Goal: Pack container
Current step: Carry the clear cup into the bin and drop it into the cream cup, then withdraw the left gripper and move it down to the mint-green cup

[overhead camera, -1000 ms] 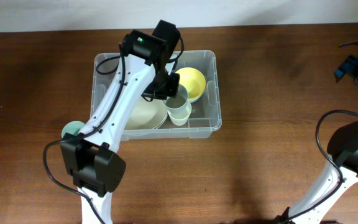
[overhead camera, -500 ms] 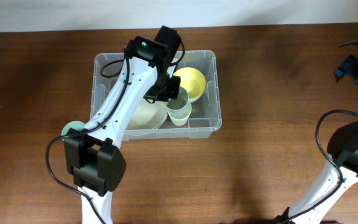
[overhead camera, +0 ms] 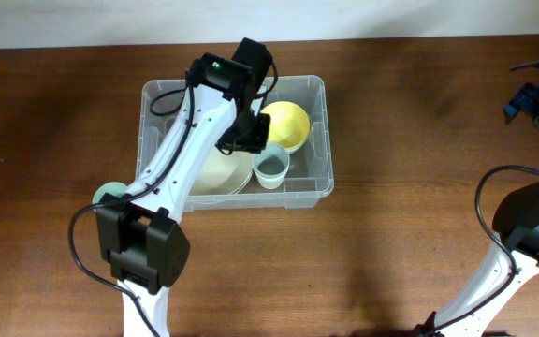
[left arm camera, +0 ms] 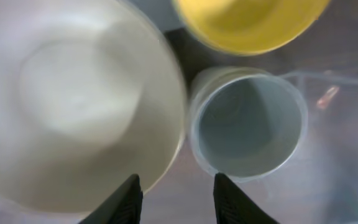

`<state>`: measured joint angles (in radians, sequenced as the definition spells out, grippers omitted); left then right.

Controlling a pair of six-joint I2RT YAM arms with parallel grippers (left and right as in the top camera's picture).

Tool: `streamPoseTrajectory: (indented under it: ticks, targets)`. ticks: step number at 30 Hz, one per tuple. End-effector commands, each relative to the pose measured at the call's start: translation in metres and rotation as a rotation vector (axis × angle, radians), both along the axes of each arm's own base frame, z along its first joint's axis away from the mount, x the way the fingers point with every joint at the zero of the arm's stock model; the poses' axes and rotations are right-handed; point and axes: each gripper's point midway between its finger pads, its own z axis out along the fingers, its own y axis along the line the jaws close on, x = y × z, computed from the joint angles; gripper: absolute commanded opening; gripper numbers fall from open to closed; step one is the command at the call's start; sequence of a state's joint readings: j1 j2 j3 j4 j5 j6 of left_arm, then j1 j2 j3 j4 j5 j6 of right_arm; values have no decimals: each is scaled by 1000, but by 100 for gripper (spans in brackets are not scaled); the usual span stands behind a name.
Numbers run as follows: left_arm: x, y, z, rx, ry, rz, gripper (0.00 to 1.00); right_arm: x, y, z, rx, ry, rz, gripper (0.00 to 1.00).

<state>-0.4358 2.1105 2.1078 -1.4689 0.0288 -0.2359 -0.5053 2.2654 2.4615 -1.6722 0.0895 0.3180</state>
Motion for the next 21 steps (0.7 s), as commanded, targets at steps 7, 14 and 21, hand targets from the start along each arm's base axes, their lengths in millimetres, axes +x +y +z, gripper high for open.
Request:
streamPoseTrajectory:
  ticks: [7,14,21]
  targets:
    - [16,139,48,190,-39,379,41,-2,0,8,-17,-13,-8,99]
    - [1,231,65,106,-28,628,41,-2,0,8,-17,-13,-8,99]
    - [-75,306,46,121,117,973,41,-2,0,8,-17,-13,-8,99]
